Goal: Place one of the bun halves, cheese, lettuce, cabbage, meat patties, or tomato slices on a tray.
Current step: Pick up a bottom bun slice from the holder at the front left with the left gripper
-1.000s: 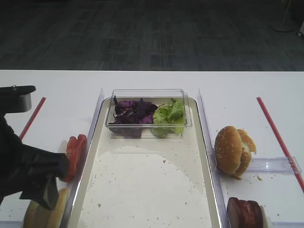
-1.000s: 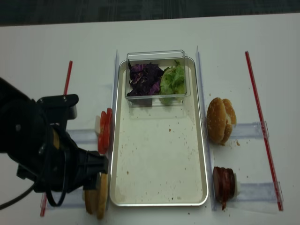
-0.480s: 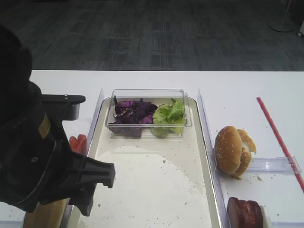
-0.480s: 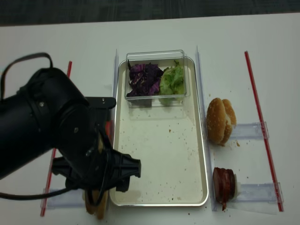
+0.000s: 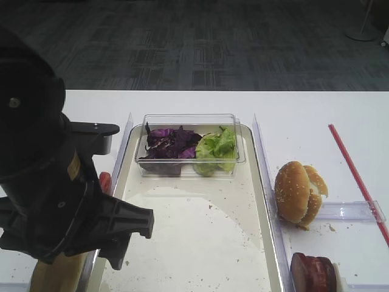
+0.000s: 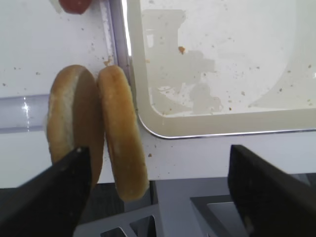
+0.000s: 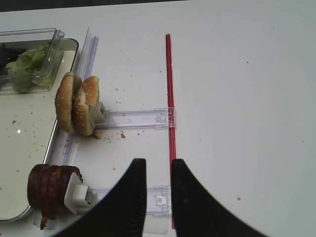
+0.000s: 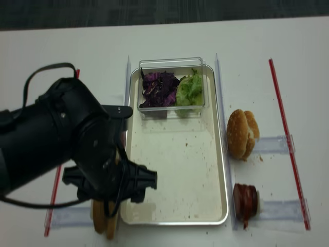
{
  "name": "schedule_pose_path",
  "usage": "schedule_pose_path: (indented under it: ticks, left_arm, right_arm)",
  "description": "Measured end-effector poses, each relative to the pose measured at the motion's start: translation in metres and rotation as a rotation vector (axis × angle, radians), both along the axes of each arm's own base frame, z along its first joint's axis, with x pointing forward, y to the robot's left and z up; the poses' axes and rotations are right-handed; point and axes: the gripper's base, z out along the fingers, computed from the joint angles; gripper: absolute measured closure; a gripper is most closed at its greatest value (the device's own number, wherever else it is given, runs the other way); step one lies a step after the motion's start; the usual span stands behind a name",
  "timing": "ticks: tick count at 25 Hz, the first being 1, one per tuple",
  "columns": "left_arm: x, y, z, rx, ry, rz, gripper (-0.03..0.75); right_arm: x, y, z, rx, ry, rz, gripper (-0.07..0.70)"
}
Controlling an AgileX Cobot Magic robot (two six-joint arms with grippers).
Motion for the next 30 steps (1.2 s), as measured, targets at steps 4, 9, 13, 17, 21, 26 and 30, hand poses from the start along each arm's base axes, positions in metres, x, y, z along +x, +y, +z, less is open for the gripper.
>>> schedule_pose_path:
  ticks: [4,9,13,17,21,26,30]
  left_arm:
    - [0.005,-0.002,-0.009,0.017,0.015,-0.011,0.191]
    - [0.013,-0.002,-0.016,0.019,0.019,-0.02,0.193]
    - [0.015,0.002,-0.026,0.003,0.034,-0.012,0.218]
    - [0.012,0.007,-0.038,0.006,0.044,-0.005,0.229]
    - [0.009,0.013,-0.048,0.006,0.051,0.0,0.237]
    - [0.008,0.014,-0.052,0.003,0.049,-0.002,0.269]
    - [0.008,0.014,-0.052,0.005,0.042,-0.009,0.339]
  right_arm:
    - [0.0,0.0,0.0,0.0,0.0,0.0,0.455]
    - [0.0,0.0,0.0,0.0,0.0,0.0,0.455]
    - [0.0,0.0,0.0,0.0,0.0,0.0,0.455]
    - [0.0,0.0,0.0,0.0,0.0,0.0,0.455]
    - [0.0,0.0,0.0,0.0,0.0,0.0,0.455]
    - [0.0,0.0,0.0,0.0,0.0,0.0,0.455]
    - [0.0,0.0,0.0,0.0,0.0,0.0,0.455]
